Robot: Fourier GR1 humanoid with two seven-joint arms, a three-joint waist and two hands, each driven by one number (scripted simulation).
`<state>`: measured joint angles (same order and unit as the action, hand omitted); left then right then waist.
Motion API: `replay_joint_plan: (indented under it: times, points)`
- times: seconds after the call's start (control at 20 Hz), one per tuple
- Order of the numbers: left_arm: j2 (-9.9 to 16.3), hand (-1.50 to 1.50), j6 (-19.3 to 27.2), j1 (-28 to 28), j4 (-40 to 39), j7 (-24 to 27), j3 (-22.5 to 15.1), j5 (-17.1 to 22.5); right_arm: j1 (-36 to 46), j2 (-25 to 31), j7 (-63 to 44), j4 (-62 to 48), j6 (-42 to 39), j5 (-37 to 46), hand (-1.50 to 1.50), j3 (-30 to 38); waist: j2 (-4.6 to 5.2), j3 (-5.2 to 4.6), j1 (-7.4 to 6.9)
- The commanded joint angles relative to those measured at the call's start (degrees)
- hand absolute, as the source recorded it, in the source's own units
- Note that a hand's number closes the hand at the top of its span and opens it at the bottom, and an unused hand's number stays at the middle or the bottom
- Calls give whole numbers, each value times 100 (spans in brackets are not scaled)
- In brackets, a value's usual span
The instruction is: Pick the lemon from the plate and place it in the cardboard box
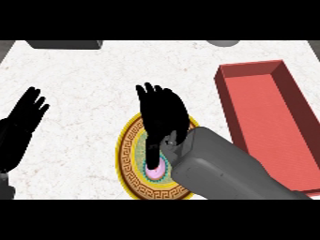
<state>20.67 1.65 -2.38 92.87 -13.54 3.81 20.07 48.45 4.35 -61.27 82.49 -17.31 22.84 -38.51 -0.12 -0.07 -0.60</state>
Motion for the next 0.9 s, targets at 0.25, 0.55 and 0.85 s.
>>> replay_joint_plan:
  times: [0.25,0.55,0.85]
  points:
    - [-29,0,-63,281,282,12,75,-73,-230,-322,-873,-288,-463,180,-150,-134,-6,5,26]
    - [-80,0,-199,100,3,-36,274,14,-400,-237,-613,38,-883,214,-150,311,-1,6,61]
    - [-90,0,-209,-15,88,-235,297,-92,-321,-425,-52,-612,-306,680,-150,-36,12,6,10]
